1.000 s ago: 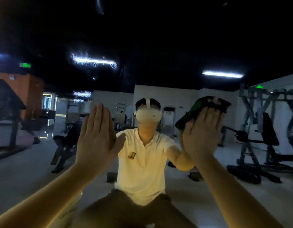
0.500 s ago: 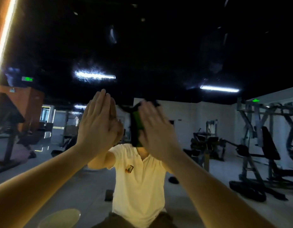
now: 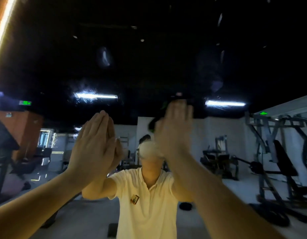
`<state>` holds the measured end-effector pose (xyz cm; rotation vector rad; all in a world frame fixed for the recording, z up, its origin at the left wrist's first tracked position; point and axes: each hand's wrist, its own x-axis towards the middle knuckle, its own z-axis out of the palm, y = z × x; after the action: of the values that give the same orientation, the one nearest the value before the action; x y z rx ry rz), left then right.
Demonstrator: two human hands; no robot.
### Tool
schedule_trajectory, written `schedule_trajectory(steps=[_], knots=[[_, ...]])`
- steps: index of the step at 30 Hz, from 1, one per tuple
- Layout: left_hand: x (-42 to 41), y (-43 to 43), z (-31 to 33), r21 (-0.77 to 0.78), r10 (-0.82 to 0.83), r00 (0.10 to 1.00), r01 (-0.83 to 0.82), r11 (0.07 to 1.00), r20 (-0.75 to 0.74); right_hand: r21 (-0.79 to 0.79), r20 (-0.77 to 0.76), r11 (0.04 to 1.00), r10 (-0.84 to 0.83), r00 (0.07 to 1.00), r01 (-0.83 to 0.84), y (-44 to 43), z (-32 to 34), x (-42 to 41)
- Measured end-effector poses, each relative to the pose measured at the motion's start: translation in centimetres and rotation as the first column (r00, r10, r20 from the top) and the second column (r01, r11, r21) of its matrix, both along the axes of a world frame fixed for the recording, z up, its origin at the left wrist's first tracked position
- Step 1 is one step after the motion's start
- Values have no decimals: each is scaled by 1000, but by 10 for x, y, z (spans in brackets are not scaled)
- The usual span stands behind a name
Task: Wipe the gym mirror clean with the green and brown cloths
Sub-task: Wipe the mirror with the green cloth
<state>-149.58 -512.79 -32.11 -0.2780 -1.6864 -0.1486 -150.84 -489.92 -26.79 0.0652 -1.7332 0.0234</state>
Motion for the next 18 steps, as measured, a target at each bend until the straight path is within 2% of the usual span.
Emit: schedule_trajectory(steps=[2, 4, 6, 9, 14, 18], knots=[[10, -3, 11, 69, -70, 997, 73, 995, -45, 207, 12, 975, 77, 997, -78, -52, 4, 0], [17, -4, 24, 138, -115, 992, 122, 983, -61, 422, 67, 899, 94, 993, -114, -80, 3, -2], [18, -1, 37, 155, -141, 988, 150, 976, -68, 499, 58, 860, 86, 995, -104, -71, 8, -5], [10, 17, 55, 110, -115, 991, 122, 987, -65, 366, 15, 927, 80, 997, -80, -11, 23, -9], [-16, 55, 82, -27, 55, 997, -56, 998, -51, 86, -12, 996, -8, 1000, 9, 127, 45, -8], [-22, 62, 90, -47, 81, 993, -85, 995, -83, -294, 23, 954, -47, 999, 52, 179, 63, -5]])
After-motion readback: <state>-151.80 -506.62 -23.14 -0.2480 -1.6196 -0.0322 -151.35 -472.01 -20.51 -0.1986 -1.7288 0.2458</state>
